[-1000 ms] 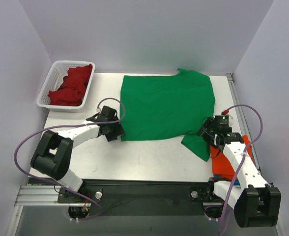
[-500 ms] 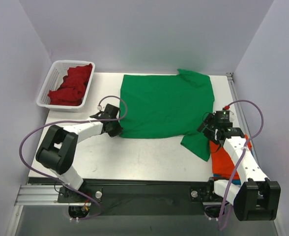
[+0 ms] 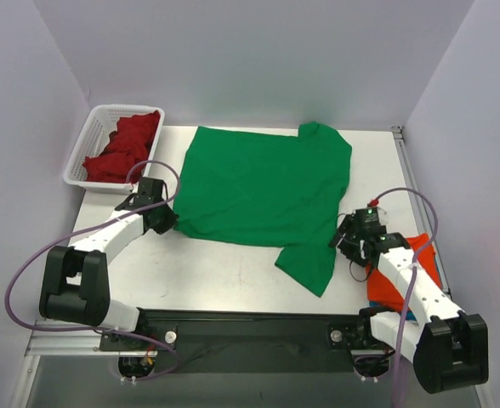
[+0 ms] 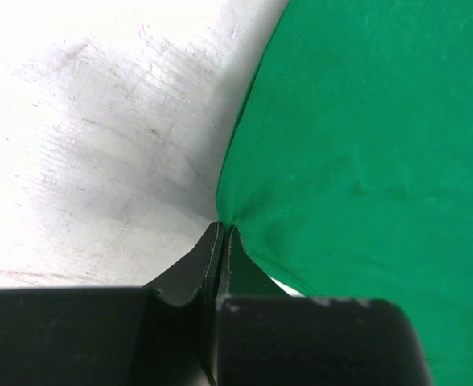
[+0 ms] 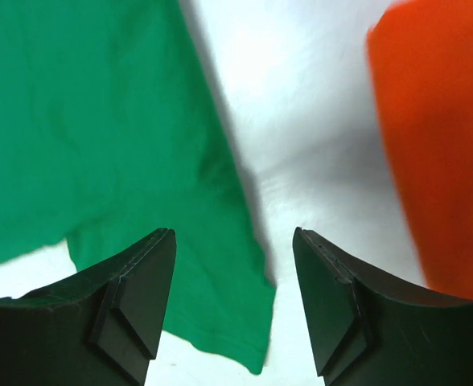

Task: Fold and stack the t-shirts
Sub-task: Flatten out the tshirt

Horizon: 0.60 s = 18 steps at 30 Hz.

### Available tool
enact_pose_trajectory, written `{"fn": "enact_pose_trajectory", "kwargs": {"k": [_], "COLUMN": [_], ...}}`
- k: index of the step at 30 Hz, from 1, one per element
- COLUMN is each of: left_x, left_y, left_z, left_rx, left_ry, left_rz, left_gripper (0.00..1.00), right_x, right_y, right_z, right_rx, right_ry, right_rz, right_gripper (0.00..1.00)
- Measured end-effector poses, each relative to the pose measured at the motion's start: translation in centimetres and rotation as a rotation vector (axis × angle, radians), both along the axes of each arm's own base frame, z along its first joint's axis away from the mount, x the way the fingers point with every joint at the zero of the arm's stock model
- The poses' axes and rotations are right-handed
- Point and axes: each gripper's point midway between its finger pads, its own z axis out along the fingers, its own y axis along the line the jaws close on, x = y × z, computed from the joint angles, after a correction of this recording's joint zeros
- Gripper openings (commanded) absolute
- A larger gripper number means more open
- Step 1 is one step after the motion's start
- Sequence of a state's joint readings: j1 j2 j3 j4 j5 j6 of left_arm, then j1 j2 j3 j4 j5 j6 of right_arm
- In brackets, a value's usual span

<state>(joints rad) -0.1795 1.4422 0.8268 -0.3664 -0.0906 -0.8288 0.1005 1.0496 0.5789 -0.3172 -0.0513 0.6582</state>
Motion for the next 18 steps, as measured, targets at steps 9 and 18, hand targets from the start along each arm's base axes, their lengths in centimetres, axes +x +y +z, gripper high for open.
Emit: {"fn": "enact_pose_trajectory", "kwargs": {"k": [9, 18], "left_x": [-0.7, -1.4], "left_y": [0.6, 2.2], "left_z": [-0.4, 0.9], "left_rx": [-0.016, -0.033], "left_ry": [0.017, -0.024], "left_rz": [0.01, 0.039], "left_gripper": [0.0, 0.0], "right_x": [-4.2, -1.0], "right_y": [1.5, 2.2], "right_z": [-3.3, -2.1], "right_rx": [-0.02, 0.021], "right_ry": [0.033, 0.008], "right_rz": [-0.041, -0.071], "right_gripper": [0.58, 0.52]}}
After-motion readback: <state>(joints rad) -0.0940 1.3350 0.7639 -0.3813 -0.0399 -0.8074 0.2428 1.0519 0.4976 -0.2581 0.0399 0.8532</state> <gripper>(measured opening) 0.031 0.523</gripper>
